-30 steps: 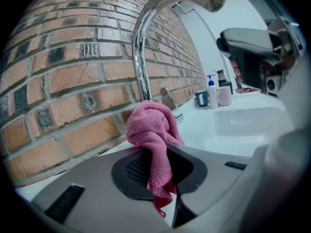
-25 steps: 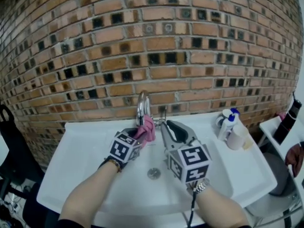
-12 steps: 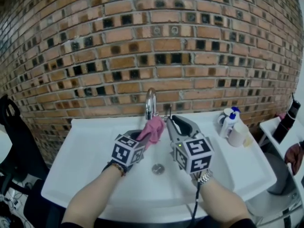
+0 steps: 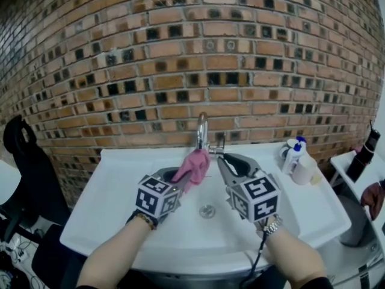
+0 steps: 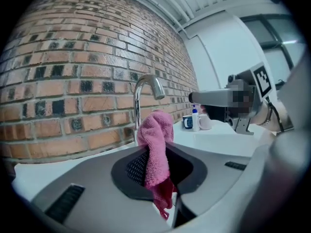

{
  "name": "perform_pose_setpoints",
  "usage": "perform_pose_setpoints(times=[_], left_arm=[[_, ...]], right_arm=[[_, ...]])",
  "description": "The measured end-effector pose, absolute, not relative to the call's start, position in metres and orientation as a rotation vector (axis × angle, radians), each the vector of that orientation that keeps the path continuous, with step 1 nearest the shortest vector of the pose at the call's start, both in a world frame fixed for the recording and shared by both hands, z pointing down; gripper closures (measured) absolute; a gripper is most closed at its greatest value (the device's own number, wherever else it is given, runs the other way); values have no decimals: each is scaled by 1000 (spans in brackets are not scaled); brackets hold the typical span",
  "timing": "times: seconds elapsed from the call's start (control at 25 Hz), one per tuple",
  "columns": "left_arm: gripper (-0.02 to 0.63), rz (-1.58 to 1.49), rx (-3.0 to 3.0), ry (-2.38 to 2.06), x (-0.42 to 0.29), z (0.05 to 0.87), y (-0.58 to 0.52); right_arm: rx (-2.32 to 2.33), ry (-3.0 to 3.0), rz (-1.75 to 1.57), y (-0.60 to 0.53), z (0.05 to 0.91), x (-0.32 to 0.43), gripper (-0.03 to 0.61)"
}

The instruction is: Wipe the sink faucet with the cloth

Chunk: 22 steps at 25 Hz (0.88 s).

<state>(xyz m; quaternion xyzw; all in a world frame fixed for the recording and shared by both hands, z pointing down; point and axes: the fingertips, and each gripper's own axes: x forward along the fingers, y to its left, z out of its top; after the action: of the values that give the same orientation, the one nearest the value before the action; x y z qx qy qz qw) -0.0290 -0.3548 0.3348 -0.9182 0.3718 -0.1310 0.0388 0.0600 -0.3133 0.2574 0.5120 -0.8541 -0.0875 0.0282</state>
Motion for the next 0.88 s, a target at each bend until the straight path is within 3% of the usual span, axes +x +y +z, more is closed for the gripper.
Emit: perform_pose_setpoints(times=[0.88], left_arm=[[558,-191,-2842,1158,-66,291,-219]], right_arm=[[1627,-2663,-294,-193,247,37,506]])
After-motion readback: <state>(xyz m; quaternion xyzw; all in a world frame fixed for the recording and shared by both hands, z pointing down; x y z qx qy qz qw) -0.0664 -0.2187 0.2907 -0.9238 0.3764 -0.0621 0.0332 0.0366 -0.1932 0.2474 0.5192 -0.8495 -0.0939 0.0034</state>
